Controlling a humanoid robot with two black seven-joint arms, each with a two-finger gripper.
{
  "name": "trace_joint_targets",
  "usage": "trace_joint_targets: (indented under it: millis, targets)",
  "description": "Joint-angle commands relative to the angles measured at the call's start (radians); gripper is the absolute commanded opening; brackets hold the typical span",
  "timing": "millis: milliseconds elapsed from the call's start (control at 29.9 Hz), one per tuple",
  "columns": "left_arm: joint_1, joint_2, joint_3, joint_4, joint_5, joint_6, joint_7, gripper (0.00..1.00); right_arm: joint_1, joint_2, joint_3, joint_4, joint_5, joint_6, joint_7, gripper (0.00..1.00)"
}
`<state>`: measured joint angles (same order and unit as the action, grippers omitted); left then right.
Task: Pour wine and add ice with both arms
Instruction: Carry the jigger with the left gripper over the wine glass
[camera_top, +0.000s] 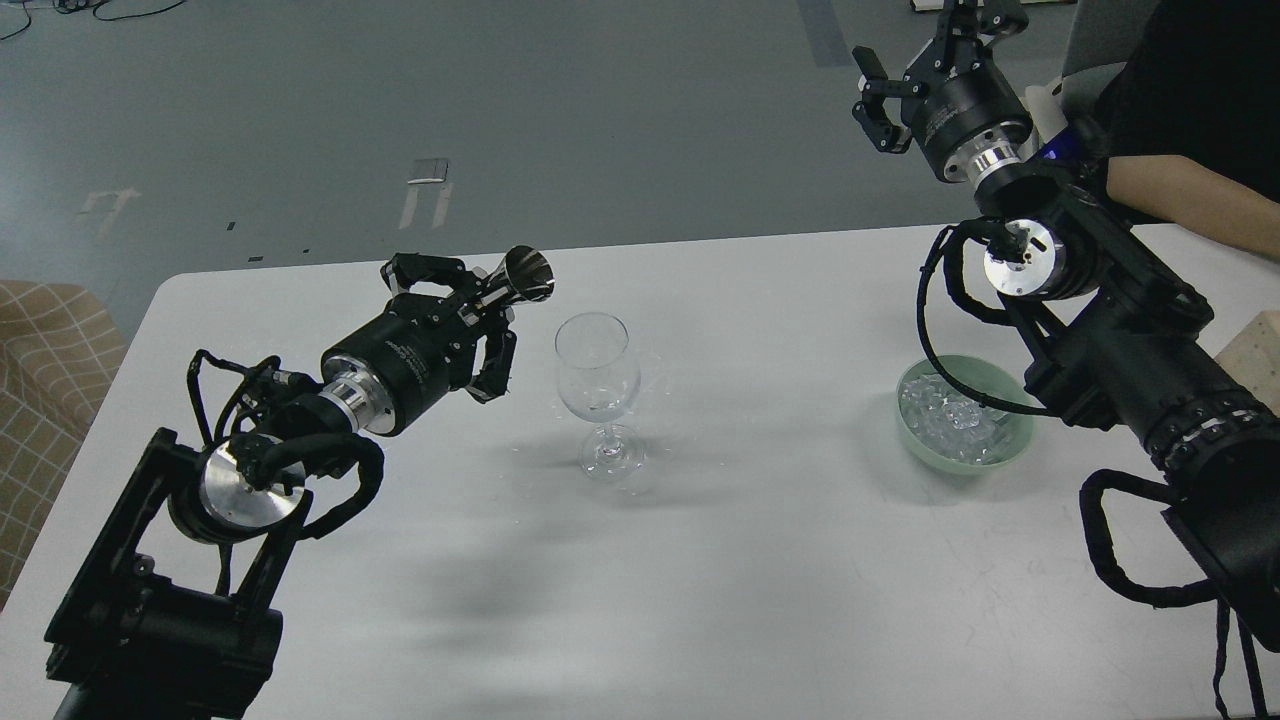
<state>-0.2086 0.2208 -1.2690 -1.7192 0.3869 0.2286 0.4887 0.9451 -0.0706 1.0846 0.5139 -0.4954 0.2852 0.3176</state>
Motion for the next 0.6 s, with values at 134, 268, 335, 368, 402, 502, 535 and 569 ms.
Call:
trace_joint_targets:
  millis: [134, 268, 335, 368, 402, 502, 535, 569]
  targets:
    - [0.0, 0.0, 0.011, -0.002, 0.07, -0.008, 0.0, 0.0, 0.001, 0.0, 0.0, 0.0, 0.0, 0.0, 0.0, 1.0]
    - [0.003, 0.0, 0.013, -0.002, 0.096, -0.008, 0.0, 0.0, 0.001, 0.0, 0.001, 0.0, 0.0, -0.001, 0.001, 1.0]
    - [0.003, -0.001, 0.013, -0.002, 0.113, -0.008, 0.0, 0.0, 0.001, 0.0, 0.001, 0.0, 0.0, -0.001, 0.001, 1.0]
    - [0.003, -0.001, 0.014, -0.002, 0.119, -0.009, 0.0, 0.0, 0.001, 0.002, 0.001, 0.0, 0.0, -0.001, 0.001, 1.0]
    - [0.002, -0.001, 0.022, -0.002, 0.133, -0.009, 0.0, 0.0, 0.001, 0.0, 0.001, 0.0, 0.0, 0.0, 0.001, 1.0]
    - [0.002, -0.001, 0.033, -0.002, 0.144, -0.009, 0.0, 0.0, 0.001, 0.0, 0.001, 0.0, 0.0, -0.001, 0.001, 1.0]
    - [0.0, -0.001, 0.034, -0.002, 0.144, -0.009, 0.0, 0.0, 0.001, 0.002, 0.001, 0.0, 0.0, -0.001, 0.001, 1.0]
    - [0.0, -0.001, 0.034, -0.002, 0.144, -0.009, 0.0, 0.0, 0.001, 0.0, 0.001, 0.0, 0.0, 0.0, 0.001, 1.0]
